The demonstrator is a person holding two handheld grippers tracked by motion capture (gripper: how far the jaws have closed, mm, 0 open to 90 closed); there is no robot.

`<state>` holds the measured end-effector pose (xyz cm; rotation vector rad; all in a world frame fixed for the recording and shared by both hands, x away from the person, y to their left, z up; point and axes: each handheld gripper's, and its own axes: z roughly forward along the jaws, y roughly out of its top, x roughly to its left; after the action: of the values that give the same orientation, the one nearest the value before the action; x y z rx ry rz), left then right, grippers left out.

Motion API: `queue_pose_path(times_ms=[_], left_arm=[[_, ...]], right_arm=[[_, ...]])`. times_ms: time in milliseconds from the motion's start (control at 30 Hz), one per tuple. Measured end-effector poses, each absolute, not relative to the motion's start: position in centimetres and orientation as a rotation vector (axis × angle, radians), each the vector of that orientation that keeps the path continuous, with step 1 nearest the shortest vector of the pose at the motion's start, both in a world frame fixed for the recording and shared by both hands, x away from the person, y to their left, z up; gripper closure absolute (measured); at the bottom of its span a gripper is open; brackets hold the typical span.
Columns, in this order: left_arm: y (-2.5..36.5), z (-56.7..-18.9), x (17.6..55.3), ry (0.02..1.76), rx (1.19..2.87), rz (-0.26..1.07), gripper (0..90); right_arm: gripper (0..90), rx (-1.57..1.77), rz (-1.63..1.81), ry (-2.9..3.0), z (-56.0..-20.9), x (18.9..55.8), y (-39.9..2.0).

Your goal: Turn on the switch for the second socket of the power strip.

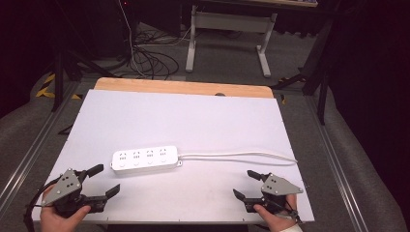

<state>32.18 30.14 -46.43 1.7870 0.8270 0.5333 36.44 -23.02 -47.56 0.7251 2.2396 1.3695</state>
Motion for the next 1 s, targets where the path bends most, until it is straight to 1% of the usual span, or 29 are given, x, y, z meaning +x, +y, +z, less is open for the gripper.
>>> queue_pose_path(times_ms=[300, 1000], left_arm=[[30.11, -46.23, 32.12, 0.817, 1.803, 0.537, 13.2], [30.20, -45.69, 31.83, 0.814, 1.830, 0.565, 20.2]], right_arm=[[21.8, 0.725, 1.366, 2.249, -47.59, 36.43, -22.98], [22.1, 0.723, 1.359, 2.257, -47.63, 36.42, -22.90]])
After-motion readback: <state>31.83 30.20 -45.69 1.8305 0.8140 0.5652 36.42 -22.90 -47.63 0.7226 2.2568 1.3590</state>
